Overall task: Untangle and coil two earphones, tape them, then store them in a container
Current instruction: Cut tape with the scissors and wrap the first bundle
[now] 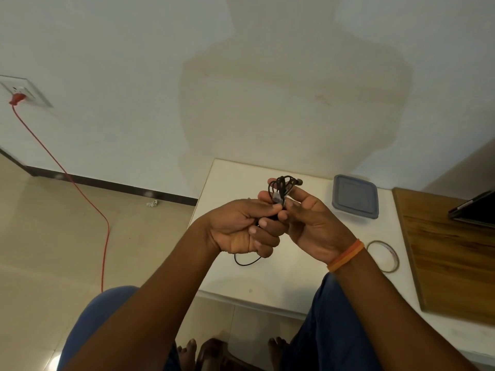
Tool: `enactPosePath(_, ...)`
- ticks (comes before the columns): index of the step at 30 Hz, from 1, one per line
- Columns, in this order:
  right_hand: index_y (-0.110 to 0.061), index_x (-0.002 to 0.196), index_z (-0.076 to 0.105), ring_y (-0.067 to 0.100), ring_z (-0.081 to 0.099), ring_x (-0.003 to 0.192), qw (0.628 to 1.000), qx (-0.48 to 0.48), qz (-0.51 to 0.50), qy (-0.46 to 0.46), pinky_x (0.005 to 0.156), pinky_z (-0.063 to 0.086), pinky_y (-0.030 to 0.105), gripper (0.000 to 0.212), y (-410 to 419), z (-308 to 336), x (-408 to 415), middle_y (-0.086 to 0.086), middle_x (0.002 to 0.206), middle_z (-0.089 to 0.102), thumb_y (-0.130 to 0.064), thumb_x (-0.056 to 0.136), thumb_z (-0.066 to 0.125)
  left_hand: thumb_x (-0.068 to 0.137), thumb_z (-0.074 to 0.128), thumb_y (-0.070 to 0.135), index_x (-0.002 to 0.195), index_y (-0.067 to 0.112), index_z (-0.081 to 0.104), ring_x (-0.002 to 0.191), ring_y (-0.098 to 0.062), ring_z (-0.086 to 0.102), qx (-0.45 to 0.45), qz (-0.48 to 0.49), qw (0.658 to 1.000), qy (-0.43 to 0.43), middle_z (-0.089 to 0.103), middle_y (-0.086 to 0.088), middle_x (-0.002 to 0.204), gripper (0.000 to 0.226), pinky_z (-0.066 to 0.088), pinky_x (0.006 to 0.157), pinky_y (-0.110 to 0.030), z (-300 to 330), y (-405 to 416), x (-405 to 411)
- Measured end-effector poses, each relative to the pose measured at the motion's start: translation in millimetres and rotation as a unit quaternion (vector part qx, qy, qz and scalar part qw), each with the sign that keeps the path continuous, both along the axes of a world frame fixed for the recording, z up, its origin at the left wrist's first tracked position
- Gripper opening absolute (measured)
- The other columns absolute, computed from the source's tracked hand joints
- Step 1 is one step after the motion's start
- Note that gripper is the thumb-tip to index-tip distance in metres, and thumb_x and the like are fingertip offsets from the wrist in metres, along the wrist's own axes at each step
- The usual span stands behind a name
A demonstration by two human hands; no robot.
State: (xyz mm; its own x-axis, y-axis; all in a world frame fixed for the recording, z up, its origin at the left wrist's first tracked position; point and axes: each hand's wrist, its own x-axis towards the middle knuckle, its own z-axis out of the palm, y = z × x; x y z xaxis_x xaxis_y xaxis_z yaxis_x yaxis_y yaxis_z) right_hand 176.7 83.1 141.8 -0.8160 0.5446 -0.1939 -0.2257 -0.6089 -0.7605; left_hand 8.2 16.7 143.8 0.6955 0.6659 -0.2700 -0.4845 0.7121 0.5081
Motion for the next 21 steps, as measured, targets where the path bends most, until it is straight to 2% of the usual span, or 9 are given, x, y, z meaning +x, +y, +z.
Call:
enactPosePath(1,-0.009,0.137,0.05,0.018,0.064,0.109,1.0,0.004,0.011,0.006,0.101,0.046,0.028,0.057,0,1,0,0.018,0.128,0.062,-0.015,0.084,0.068,0.097,0.048,0.027,0.093,0.016,0.054,0.051,-0.005,0.026,-0.002,-0.008,1.0,-0.018,0.035,0.009,0.063,0.014,0.033,0.056,-0.019,0,0,0)
enactPosePath(3,-0.013,0.135,0.053,0.015,0.067,0.102,0.999,0.02,0.024,0.008,0.098,0.05,0.028,0.058,0,4,1,0.018,0.127,0.063,-0.017,0.081,0.072,0.098,0.047,0.026,0.092,0.015,0.054,0.051,-0.005,0.026,-0.012,-0.018,0.999,-0.036,0.029,0.008,0.065,0.014,0.032,0.056,-0.019,0,0,-1)
enactPosePath(6,-0.015,0.136,0.05,0.009,0.069,0.088,0.999,0.042,0.023,0.003,0.088,0.052,0.024,0.056,-1,6,1,0.016,0.122,0.066,-0.016,0.082,0.067,0.096,0.053,0.024,0.091,0.014,0.055,0.05,-0.005,0.026,-0.018,-0.021,0.999,-0.037,0.028,0.008,0.065,0.011,0.032,0.055,-0.019,-1,0,-4)
enactPosePath(9,-0.014,0.136,0.05,0.011,0.069,0.088,0.999,0.049,0.016,-0.001,0.087,0.052,0.026,0.054,0,5,1,0.016,0.121,0.067,-0.013,0.084,0.064,0.095,0.056,0.024,0.091,0.014,0.056,0.05,-0.005,0.026,-0.026,-0.025,0.999,-0.027,0.031,0.008,0.062,0.011,0.031,0.055,-0.019,0,1,-8)
enactPosePath(12,-0.015,0.131,0.055,0.019,0.067,0.09,0.996,0.069,-0.016,-0.046,0.086,0.054,0.029,0.049,2,0,1,0.017,0.116,0.069,-0.011,0.083,0.064,0.096,0.048,0.026,0.09,0.014,0.055,0.047,-0.003,0.026,-0.027,-0.015,0.999,0.025,0.042,0.009,0.058,0.015,0.029,0.054,-0.018,-1,3,-10)
enactPosePath(15,-0.015,0.125,0.059,0.025,0.066,0.091,0.993,0.077,-0.05,-0.08,0.082,0.055,0.03,0.048,2,-3,0,0.019,0.109,0.071,-0.009,0.079,0.067,0.1,0.042,0.027,0.094,0.013,0.056,0.045,-0.001,0.036,-0.026,0.009,0.997,0.077,0.043,0.008,0.061,0.021,0.031,0.053,-0.018,-3,3,-11)
enactPosePath(21,-0.014,0.128,0.055,0.015,0.066,0.069,0.988,0.085,-0.11,-0.073,0.075,0.055,0.026,0.052,-3,-4,-5,0.012,0.091,0.074,-0.007,0.077,0.067,0.094,0.051,0.026,0.098,0.005,0.064,0.047,-0.002,0.044,-0.025,0.06,0.988,0.142,0.053,0.002,0.069,0.025,0.04,0.053,-0.018,2,5,-11)
